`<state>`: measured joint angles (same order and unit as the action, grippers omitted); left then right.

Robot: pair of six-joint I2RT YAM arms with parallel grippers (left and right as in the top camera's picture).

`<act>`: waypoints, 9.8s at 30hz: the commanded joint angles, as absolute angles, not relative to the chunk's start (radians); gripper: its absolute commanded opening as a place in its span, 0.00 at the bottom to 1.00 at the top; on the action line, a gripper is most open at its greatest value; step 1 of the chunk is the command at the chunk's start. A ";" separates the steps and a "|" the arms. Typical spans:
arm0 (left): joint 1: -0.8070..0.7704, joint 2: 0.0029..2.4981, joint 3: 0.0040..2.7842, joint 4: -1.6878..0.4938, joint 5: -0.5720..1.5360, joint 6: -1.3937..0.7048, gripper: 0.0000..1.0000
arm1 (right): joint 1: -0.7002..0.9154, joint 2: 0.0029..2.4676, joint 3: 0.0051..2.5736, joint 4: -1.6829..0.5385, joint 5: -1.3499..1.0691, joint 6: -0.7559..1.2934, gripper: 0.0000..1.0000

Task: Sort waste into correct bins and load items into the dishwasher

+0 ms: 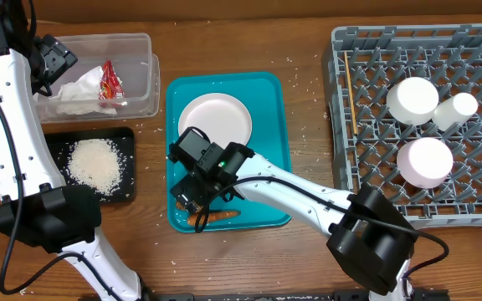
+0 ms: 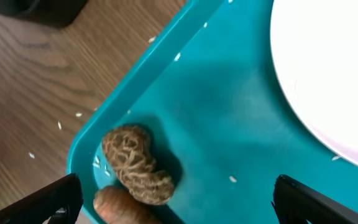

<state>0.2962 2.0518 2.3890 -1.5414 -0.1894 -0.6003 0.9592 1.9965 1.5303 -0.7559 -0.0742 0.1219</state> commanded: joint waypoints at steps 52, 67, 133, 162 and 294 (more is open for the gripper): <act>0.293 2.057 2.391 -1.445 -0.182 -0.643 1.00 | -0.024 1.797 1.884 -1.262 0.328 0.577 1.00; 0.241 2.057 2.389 -1.690 0.472 -0.290 1.00 | -0.170 1.797 1.884 -1.262 0.328 0.577 1.00; -0.309 1.526 0.886 -0.880 0.060 -1.325 0.93 | -0.170 1.797 1.884 -1.262 0.328 0.577 1.00; -0.305 1.728 0.886 -0.806 0.116 -1.312 0.68 | -0.170 1.797 1.884 -1.262 0.328 0.577 1.00; -0.567 1.767 1.262 -1.229 0.120 -0.571 0.84 | -0.170 1.797 1.884 -1.262 0.328 0.577 1.00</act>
